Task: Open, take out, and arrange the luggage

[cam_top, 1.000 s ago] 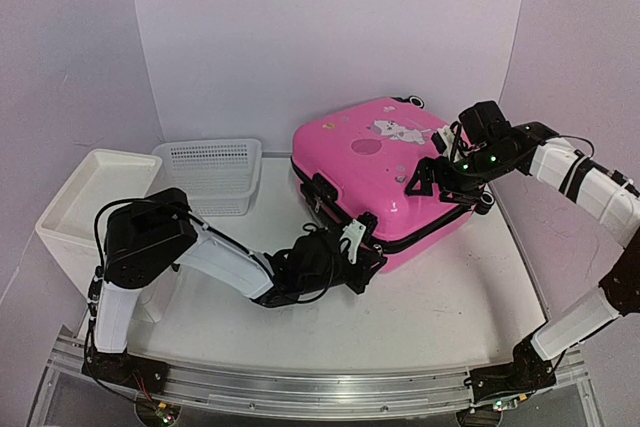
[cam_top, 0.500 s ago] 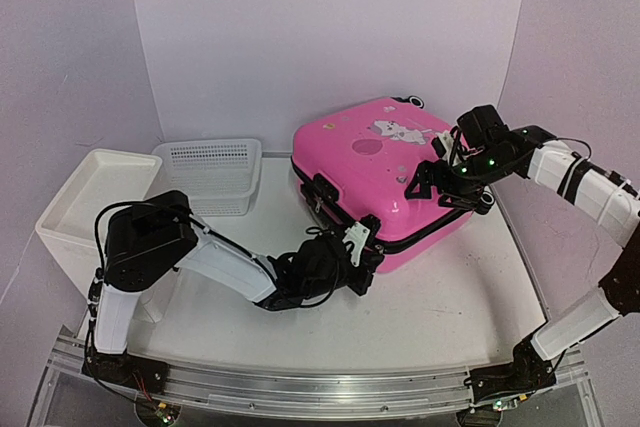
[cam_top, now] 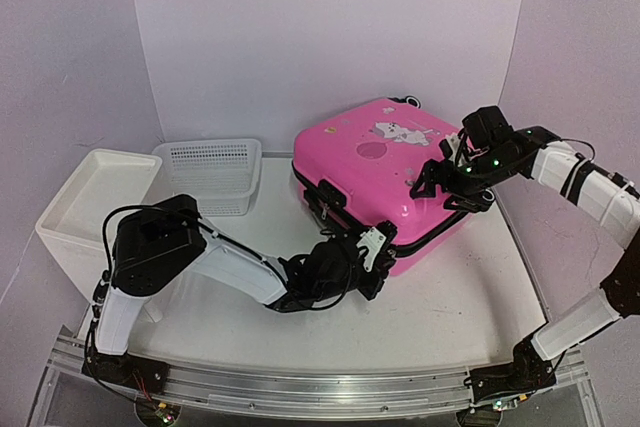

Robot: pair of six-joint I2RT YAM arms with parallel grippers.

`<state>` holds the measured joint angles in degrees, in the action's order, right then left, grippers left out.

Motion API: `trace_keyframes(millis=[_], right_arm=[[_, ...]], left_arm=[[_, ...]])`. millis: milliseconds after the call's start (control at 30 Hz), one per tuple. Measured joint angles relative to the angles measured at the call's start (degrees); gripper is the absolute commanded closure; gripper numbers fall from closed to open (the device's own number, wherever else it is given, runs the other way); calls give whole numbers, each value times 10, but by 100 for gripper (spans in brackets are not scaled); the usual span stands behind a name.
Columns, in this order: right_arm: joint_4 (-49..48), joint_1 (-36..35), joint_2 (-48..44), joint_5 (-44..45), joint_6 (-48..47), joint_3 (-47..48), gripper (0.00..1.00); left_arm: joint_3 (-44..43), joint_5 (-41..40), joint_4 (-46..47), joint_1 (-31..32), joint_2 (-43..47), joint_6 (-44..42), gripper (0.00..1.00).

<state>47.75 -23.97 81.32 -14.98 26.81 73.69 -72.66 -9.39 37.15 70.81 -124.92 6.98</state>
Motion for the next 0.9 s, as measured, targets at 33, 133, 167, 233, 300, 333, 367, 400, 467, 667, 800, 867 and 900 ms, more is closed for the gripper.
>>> trace_keyframes(millis=[33,133,167,233,300,333,367,400,467,667,800,867,900], right_arm=[[0,0,-1,0,1,-1,4],[-2,0,-4,0,1,-4,4],[-2,0,-5,-1,1,-4,4],[-2,0,-5,-1,1,-4,4],[-3,0,-5,-1,1,-5,4],[-3,0,-5,-2,1,-5,4],[-3,0,-5,-2,1,-5,4],[-3,0,-5,-2,1,-5,4],[-1,0,-6,-1,1,-5,4],[18,11,-19,25,5,-6,2],[28,8,-23,29,-10,-6,2],[41,3,-32,28,-26,-7,2],[51,-2,-42,28,-35,-11,2]], left_arm=[[2,14,1,-3,2,3,100],[12,95,4,-24,11,36,100],[12,126,3,-31,12,54,100],[12,186,4,-45,12,97,100],[11,225,9,-54,12,132,100],[12,243,14,-58,12,153,100],[12,254,19,-60,11,166,100],[12,266,28,-63,8,182,100],[10,288,56,-66,-5,201,100],[-60,349,141,-64,-87,221,84],[-46,365,168,-57,-83,227,60],[-2,361,176,-46,-54,217,52],[28,358,177,-41,-33,208,49]])
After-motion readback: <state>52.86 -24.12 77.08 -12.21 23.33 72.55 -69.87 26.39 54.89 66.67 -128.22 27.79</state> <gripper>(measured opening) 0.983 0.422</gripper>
